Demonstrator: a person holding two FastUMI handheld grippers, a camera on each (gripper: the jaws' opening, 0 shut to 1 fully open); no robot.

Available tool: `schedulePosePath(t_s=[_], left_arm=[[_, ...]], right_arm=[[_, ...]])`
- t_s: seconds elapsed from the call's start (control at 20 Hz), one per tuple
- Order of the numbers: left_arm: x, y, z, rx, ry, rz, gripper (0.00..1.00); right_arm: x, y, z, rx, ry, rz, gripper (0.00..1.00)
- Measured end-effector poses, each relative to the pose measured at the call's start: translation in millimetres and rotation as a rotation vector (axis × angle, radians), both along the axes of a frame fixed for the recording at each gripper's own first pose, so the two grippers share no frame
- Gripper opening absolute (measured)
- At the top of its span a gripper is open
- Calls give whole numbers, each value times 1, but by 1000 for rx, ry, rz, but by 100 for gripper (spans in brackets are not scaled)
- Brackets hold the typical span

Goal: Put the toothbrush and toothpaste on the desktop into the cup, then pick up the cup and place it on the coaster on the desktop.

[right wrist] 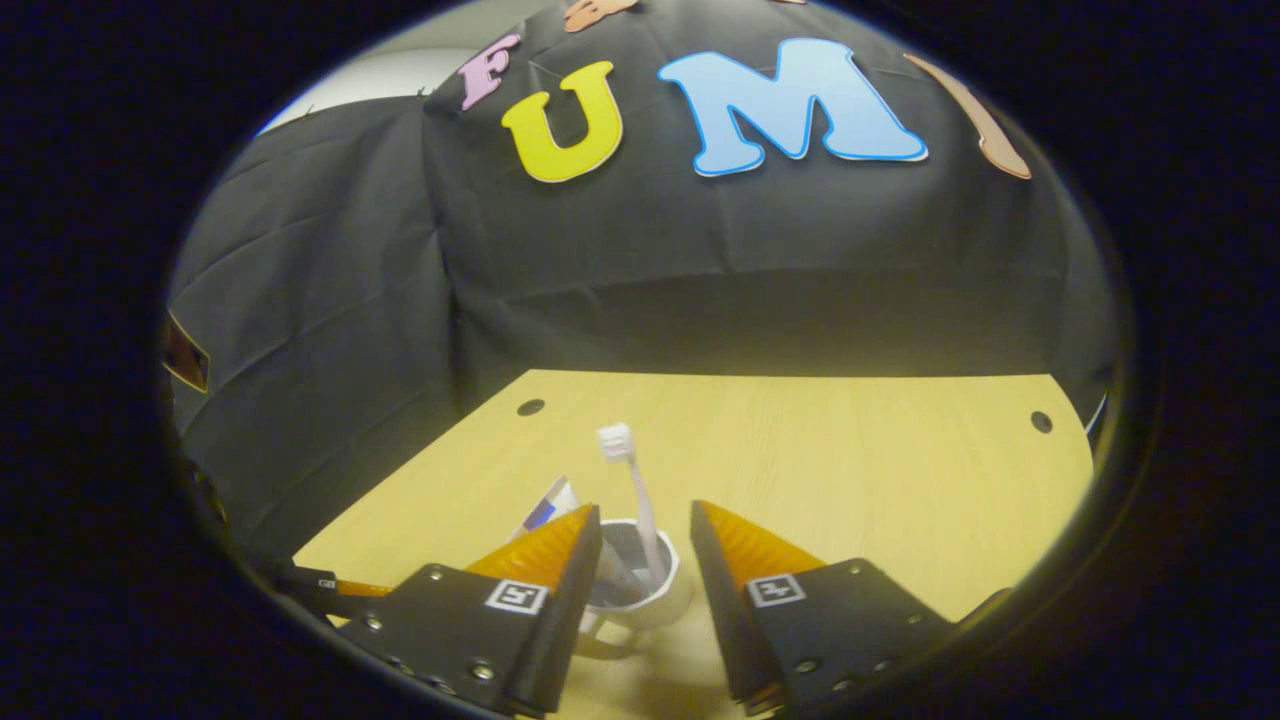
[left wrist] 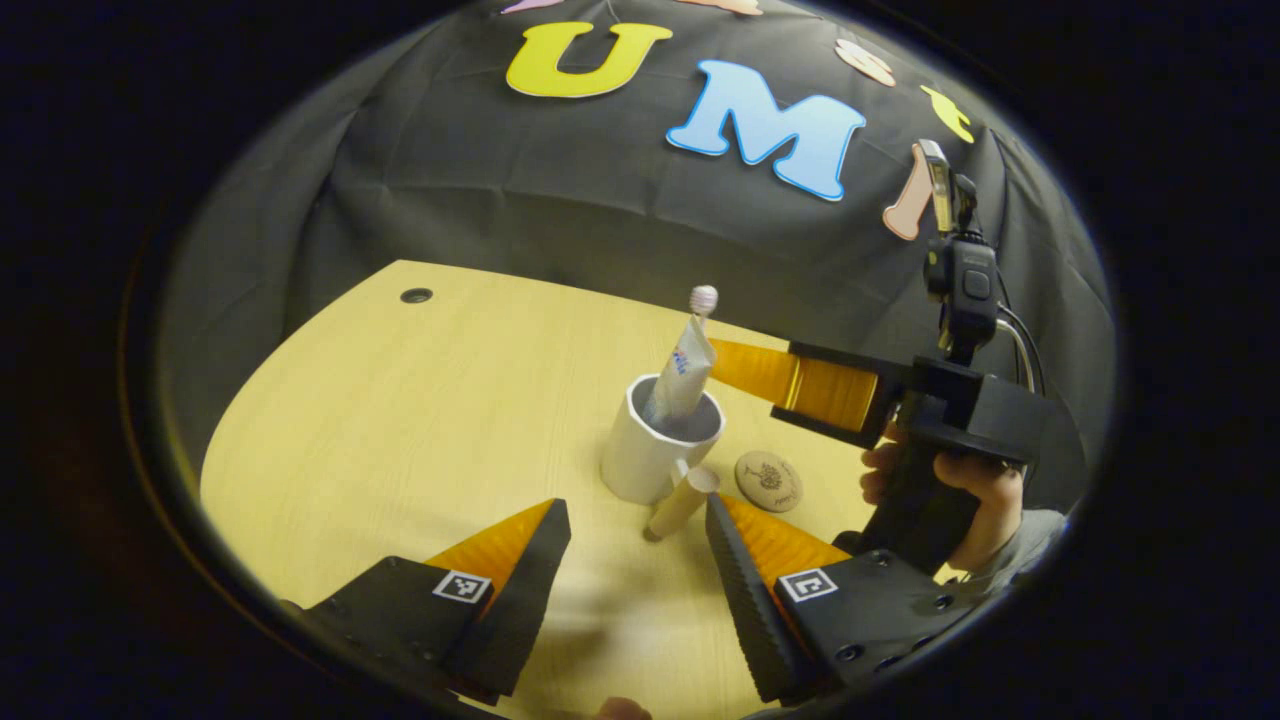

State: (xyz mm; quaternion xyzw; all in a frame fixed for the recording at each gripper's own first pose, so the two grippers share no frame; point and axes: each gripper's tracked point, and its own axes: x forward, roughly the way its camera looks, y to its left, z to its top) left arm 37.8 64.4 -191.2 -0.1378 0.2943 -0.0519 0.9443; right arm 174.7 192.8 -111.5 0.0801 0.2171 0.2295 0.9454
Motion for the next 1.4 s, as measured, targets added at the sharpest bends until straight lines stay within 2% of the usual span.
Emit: schedulePosePath(t_s=[0.05,0.1,0.4,0.6,0.7,0.95,1.05,1.2,1.25,1.3,1.35,1.4], left_arm=[[-1,-3,-1,2,1,0,86],[-1,-5,0,4,2,-1,89],[3,-30,3,13,9,-36,89],[14,-42,-5,30,45,-51,89],[24,-47,-12,48,84,-63,93],[49,-46,-35,59,262,-72,86],[57,-42,-42,95,321,-77,93],[61,-47,-50,84,399,-74,86],[62,-47,-52,84,415,-73,87],[63,-45,-57,102,449,-75,88],[66,-43,-59,125,466,-77,82],[68,-43,-62,129,478,-80,82]], right_arm=[[-3,-6,2,-9,-8,-11,75],[-7,-13,5,-14,-15,-22,87],[-30,-60,27,7,-23,-86,87],[-48,-110,37,19,-21,-168,87],[-61,-134,39,47,-9,-214,87],[-99,-183,18,61,61,-311,87],[-112,-204,1,36,90,-355,87],[-121,-220,0,11,81,-388,87],[-122,-222,0,5,80,-394,87],[-124,-226,0,-1,79,-401,87],[-125,-226,-2,-4,82,-401,87],[-126,-226,-3,-5,86,-400,87]])
